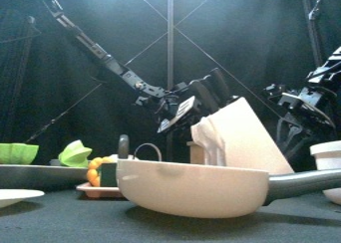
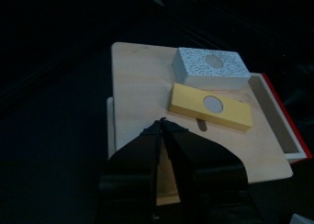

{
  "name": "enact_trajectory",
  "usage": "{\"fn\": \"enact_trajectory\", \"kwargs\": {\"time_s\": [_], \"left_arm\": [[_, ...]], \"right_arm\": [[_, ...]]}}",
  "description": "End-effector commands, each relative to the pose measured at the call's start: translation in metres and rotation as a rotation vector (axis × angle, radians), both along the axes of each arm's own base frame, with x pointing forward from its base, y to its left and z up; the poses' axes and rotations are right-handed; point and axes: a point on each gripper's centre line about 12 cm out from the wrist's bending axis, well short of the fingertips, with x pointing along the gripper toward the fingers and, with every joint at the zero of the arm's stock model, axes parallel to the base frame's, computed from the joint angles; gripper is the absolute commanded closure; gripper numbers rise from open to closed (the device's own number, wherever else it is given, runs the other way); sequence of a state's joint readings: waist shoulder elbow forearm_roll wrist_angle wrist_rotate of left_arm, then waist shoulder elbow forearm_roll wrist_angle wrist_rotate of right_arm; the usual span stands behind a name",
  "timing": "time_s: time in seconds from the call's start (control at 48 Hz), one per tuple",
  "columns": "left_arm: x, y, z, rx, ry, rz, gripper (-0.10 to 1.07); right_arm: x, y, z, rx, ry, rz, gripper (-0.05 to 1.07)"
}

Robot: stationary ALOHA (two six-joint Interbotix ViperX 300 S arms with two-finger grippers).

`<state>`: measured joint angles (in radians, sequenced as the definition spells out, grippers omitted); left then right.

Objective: Close drawer

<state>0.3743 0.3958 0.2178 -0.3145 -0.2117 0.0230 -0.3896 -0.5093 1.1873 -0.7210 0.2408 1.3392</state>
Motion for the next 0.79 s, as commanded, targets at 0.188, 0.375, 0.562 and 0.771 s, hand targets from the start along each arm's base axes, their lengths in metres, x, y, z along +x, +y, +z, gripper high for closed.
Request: {"fn": "enact_trajectory", "kwargs": {"time_s": [0.188,0.375,0.562,0.771], "left_arm": [[0.003,0.000,0.010,0.001,-0.021,0.000,0.43],[0.003,0.000,0.010,-0.005,-0.024,0.004,0.43],[0.003,0.000,0.010,-0.012,-0.028,0.009,0.43],[0.003,0.000,0.011,-0.009,-0.028,0.008,0.43]], "right_arm": [[0.015,-0.020,0.012,-0.058,-0.020,0.008,0.43],[0.020,-0.029,0.013,-0.078,-0.005,0.010,0.43],[0.030,-0.033,0.012,-0.087,0.003,0.034,0.42],[0.038,-0.037,0.011,-0.091,0.012,0.048,0.42]]}}
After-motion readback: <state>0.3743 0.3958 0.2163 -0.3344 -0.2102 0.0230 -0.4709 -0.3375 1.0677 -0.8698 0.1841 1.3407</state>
